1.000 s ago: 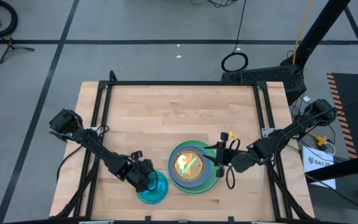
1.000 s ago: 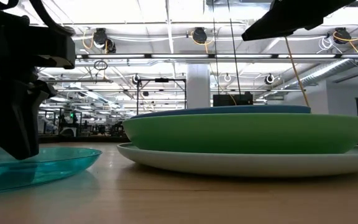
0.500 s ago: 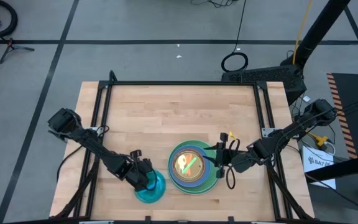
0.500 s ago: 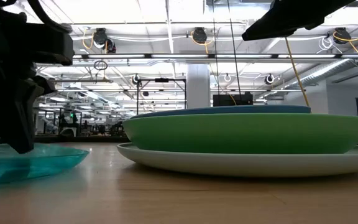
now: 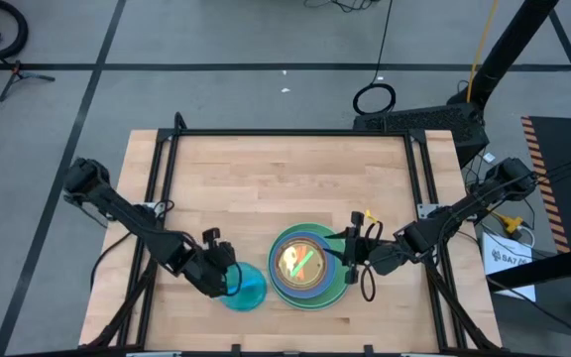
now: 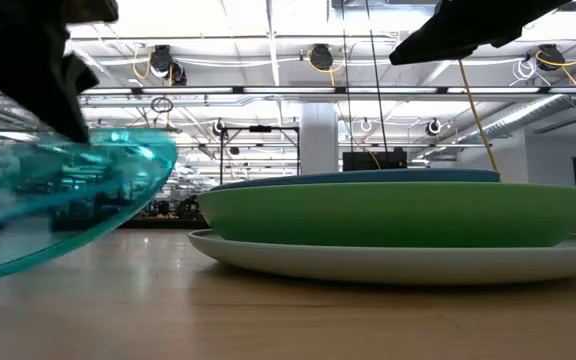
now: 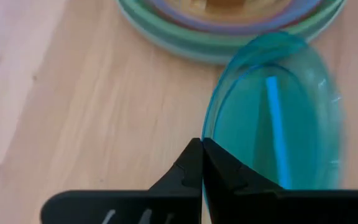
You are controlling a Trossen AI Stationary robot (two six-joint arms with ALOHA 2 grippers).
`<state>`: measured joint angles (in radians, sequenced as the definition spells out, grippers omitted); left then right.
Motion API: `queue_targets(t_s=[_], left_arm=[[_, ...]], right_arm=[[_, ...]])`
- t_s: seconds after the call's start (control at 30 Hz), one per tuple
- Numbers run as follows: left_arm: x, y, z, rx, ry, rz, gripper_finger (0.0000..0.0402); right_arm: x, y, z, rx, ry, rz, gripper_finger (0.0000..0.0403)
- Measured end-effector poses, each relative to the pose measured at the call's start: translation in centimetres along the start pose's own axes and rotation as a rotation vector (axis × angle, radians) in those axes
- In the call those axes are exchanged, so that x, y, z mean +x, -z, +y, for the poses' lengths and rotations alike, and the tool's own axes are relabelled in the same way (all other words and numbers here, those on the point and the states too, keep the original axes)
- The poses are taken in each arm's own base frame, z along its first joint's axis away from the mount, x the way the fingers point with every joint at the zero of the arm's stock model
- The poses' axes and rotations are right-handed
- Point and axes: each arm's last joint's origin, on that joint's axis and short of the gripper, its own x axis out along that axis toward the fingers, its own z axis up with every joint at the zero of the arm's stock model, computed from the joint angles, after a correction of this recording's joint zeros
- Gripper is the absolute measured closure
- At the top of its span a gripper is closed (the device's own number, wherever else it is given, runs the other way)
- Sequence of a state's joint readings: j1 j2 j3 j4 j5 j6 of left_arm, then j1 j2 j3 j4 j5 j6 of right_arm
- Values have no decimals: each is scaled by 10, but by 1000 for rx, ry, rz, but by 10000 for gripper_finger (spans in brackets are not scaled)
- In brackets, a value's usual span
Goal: Stack plastic plates
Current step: Stack the transparent blue plate on the transparent green plate
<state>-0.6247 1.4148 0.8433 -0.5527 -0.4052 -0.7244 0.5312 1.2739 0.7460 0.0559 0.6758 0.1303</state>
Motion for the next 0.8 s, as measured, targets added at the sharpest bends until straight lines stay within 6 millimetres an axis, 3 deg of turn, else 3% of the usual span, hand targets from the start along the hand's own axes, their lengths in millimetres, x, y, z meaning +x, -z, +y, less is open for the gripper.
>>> queue_targets(t_s=[0.13, 0.37, 0.63, 0.8], left_arm=[[-15, -14, 6, -31, 41, -115, 400], [-22, -50, 23, -141, 100, -243, 400], [3, -86, 47, -298, 73, -395, 398], [17, -91, 52, -312, 52, -398, 386]], right_arm=[[0, 0, 0, 0, 3, 0, 266], [2, -1, -3, 10, 17, -7, 266], [2, -1, -3, -13, 16, -7, 266], [2, 0, -3, -10, 17, 8, 266]])
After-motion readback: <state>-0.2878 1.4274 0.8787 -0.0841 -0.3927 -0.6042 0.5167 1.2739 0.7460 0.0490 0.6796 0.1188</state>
